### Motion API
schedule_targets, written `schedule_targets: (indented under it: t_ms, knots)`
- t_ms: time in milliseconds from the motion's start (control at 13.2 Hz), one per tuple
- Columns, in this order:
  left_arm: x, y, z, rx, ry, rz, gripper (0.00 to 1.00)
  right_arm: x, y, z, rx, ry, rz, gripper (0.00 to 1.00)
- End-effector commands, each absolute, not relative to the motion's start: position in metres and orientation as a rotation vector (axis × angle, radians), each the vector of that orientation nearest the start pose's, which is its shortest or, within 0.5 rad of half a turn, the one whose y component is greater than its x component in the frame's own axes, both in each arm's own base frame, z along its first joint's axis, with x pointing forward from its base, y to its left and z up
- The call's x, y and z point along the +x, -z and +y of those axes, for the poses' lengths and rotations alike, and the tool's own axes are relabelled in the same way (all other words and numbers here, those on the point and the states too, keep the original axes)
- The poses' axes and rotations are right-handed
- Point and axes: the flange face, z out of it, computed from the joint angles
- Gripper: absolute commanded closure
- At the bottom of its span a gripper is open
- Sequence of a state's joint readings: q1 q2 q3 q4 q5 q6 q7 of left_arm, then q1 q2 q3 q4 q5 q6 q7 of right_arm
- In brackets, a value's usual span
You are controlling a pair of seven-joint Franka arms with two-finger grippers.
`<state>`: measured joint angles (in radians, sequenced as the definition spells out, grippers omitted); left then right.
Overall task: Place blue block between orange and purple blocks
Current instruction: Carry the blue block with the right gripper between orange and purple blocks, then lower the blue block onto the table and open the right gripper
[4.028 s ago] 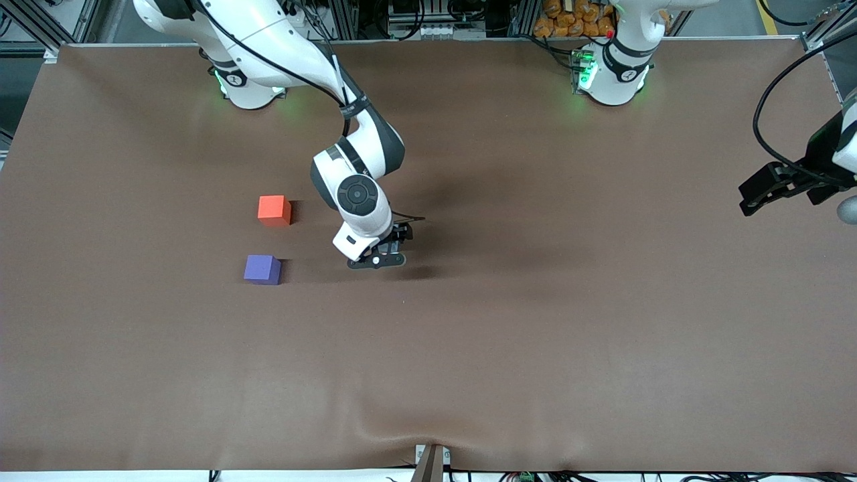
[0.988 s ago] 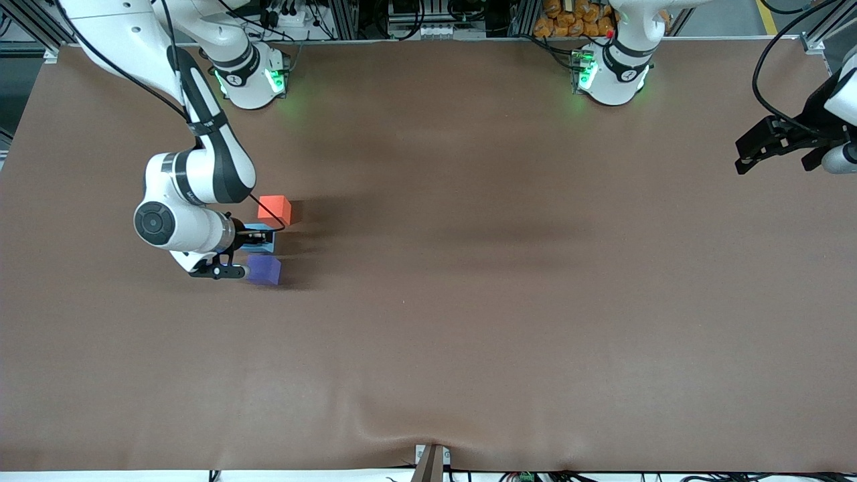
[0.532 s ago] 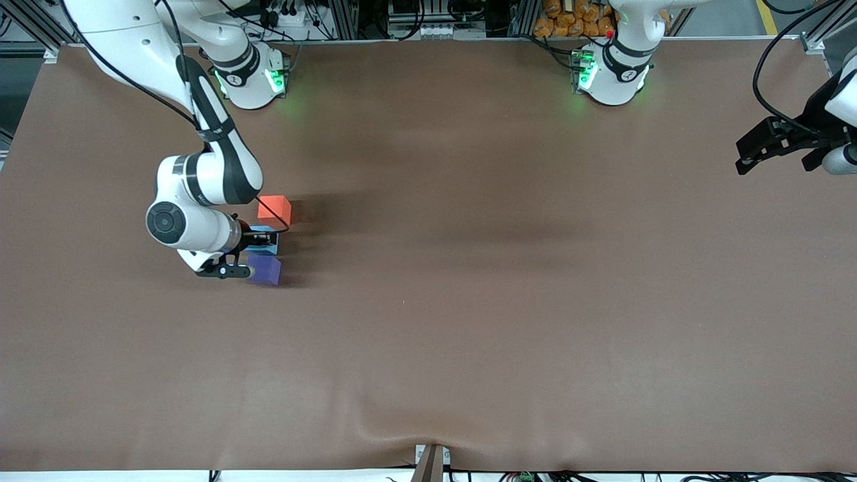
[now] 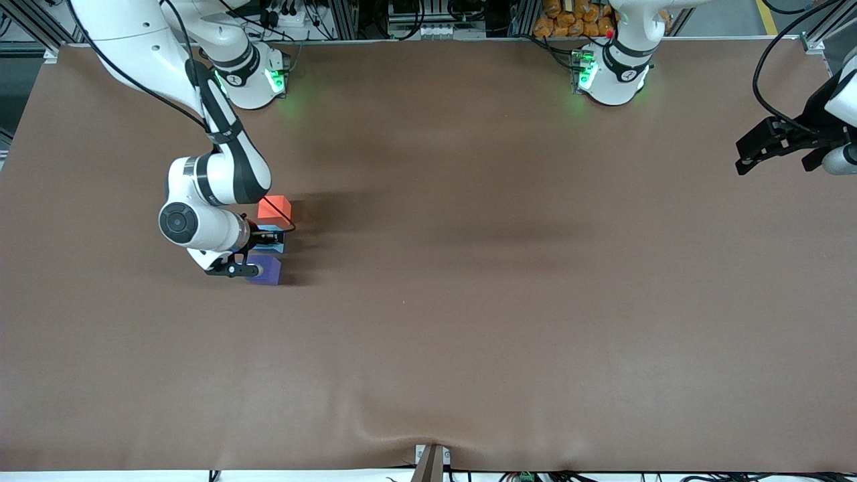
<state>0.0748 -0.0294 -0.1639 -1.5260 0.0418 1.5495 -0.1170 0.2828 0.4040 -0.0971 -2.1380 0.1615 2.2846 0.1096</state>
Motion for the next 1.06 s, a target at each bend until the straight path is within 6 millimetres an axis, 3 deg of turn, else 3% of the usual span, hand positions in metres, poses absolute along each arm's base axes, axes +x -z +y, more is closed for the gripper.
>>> schedule_targets:
  t_ms: [0,152,228,456,608,836,988]
  knots:
    - [0.541,-0.663,-0.043,-3.091,0.113,-0.024,0.00,0.533,-0.196,0.102,-3.069,-0.400,0.090,0.00]
    - [0.541,-0.663,-0.045,-3.091,0.113,-0.020,0.00,0.537,-0.204,0.101,-3.063,-0.417,0.103,0.00]
    - [0.542,-0.663,-0.043,-3.091,0.116,-0.024,0.00,0.548,-0.222,0.106,-3.054,-0.428,0.091,0.00]
    - [0.544,-0.661,-0.042,-3.092,0.111,-0.027,0.00,0.595,-0.302,0.113,-3.031,-0.451,0.070,0.00]
    - [0.544,-0.659,-0.046,-3.092,0.104,-0.019,0.00,0.632,-0.365,0.096,-3.021,-0.344,0.099,0.00]
    - [0.548,-0.655,-0.045,-3.092,0.107,-0.016,0.00,0.665,-0.444,0.094,-3.055,-0.111,0.015,0.00]
    - [0.549,-0.654,-0.044,-3.091,0.107,-0.019,0.00,0.674,-0.489,0.083,-3.121,0.017,-0.026,0.00]
